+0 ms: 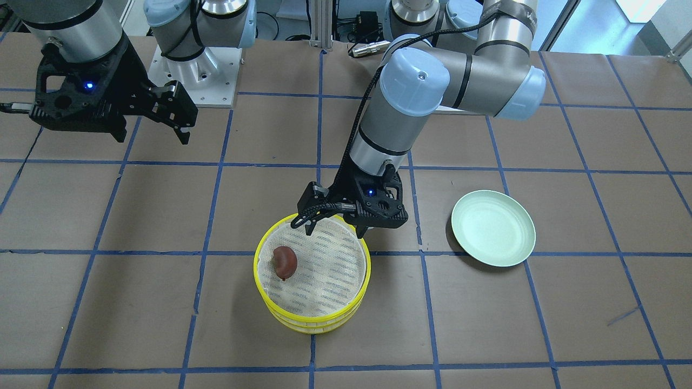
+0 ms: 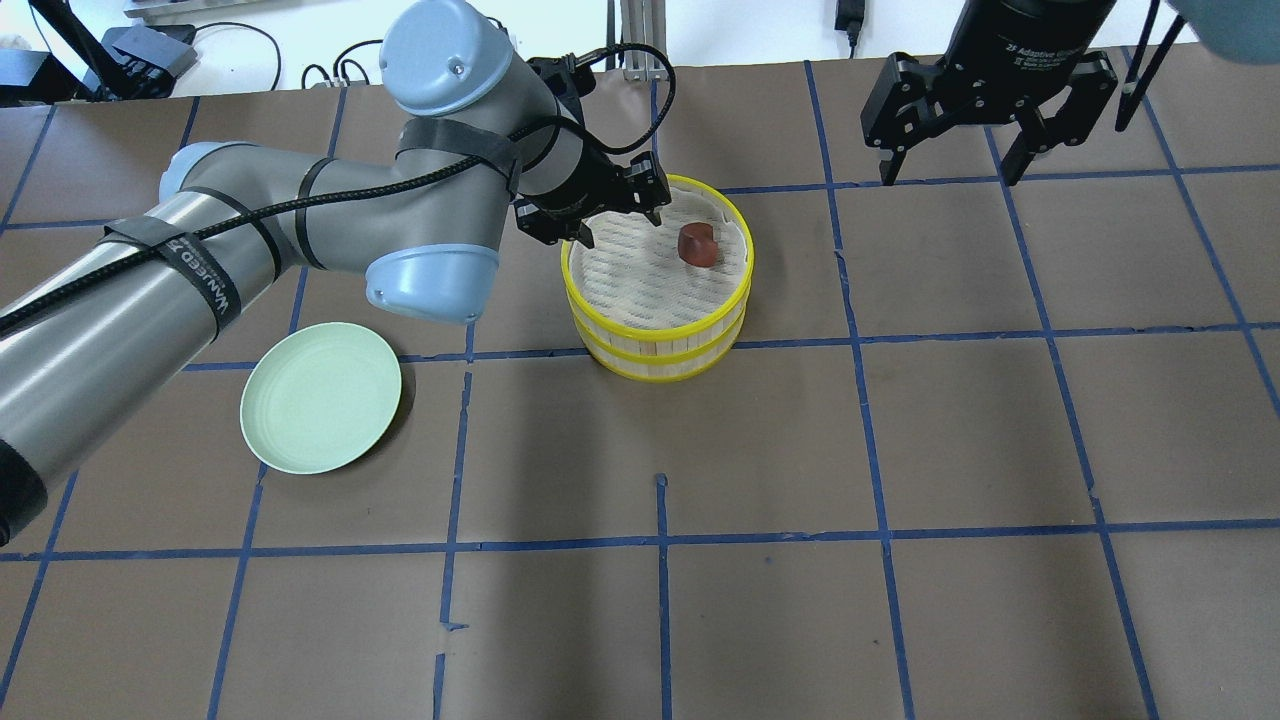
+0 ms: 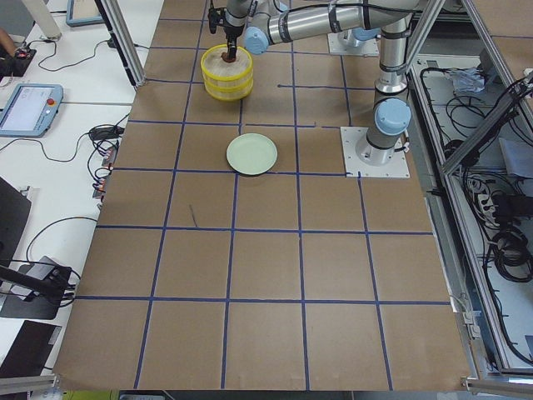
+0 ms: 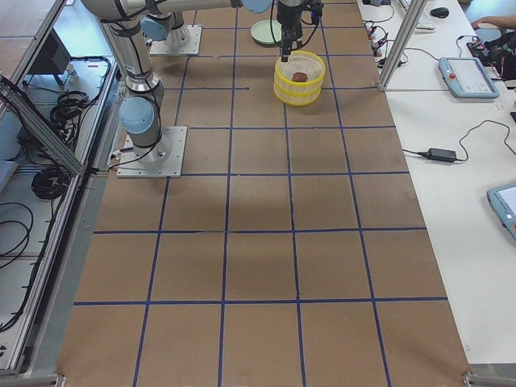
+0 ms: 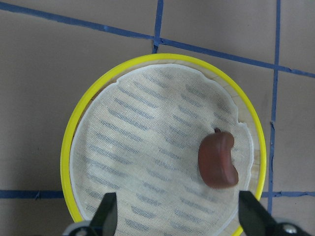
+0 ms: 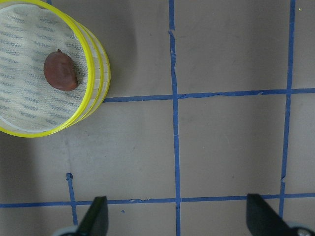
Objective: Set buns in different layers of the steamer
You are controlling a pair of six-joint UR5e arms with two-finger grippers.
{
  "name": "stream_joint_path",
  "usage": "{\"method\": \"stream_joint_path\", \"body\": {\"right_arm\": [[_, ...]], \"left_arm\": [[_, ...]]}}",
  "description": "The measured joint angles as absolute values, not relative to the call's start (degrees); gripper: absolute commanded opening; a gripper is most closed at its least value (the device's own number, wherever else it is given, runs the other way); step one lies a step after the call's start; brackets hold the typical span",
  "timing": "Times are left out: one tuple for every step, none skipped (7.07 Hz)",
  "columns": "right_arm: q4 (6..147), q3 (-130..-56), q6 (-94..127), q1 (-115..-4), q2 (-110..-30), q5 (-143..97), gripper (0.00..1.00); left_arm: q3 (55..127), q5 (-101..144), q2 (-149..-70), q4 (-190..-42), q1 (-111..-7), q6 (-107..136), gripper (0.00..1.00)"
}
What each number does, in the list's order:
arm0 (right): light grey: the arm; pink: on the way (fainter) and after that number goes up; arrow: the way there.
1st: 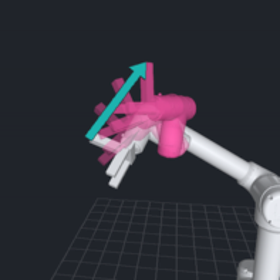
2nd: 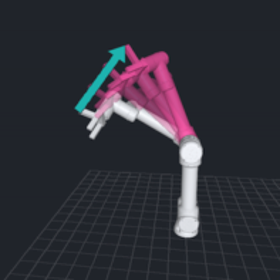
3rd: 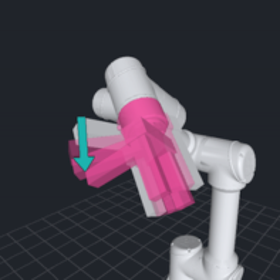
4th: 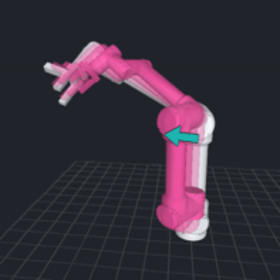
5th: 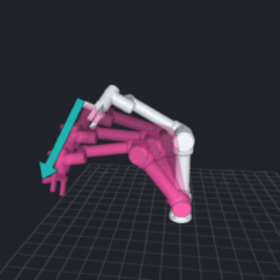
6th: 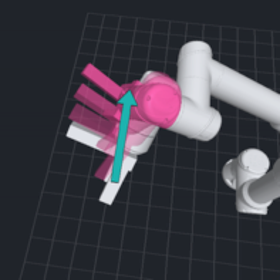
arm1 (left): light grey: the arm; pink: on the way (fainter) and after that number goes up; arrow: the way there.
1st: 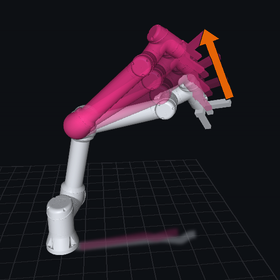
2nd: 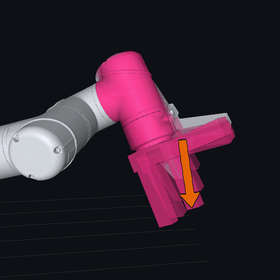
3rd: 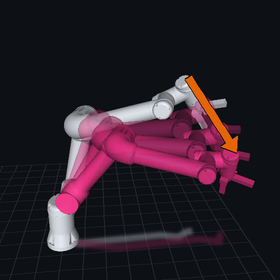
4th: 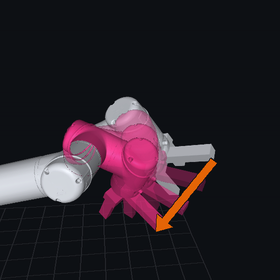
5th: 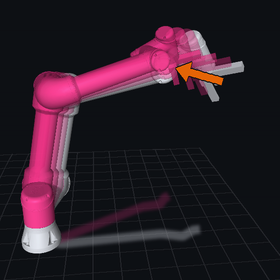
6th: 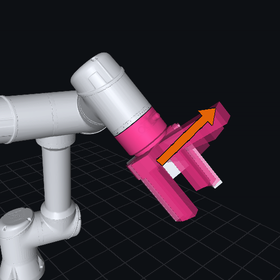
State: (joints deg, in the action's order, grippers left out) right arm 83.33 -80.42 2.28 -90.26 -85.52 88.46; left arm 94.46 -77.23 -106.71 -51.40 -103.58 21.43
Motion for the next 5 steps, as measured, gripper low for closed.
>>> {"method": "stream_joint_path", "body": {"right_arm": [[83.4,-80.5,2.2,-90.3,-85.6,88.5,1.0],[83.4,-80.5,2.2,-90.3,-85.6,88.4,1.0],[83.5,-80.5,2.2,-90.3,-85.6,88.4,1.0],[83.5,-80.5,2.2,-90.3,-85.6,88.4,1.0],[83.4,-80.5,2.2,-90.3,-85.6,88.4,1.0]], "left_arm": [[92.6,-78.9,-105.3,-57.3,-102.9,17.6,1.0],[91.3,-80.8,-102.3,-64.5,-101.0,12.7,1.0],[90.9,-81.7,-97.9,-72.5,-97.9,7.5,1.0],[90.7,-82.6,-93.9,-79.9,-94.8,2.1,1.0],[90.3,-84.8,-90.2,-87.0,-91.9,-3.1,1.0]]}}
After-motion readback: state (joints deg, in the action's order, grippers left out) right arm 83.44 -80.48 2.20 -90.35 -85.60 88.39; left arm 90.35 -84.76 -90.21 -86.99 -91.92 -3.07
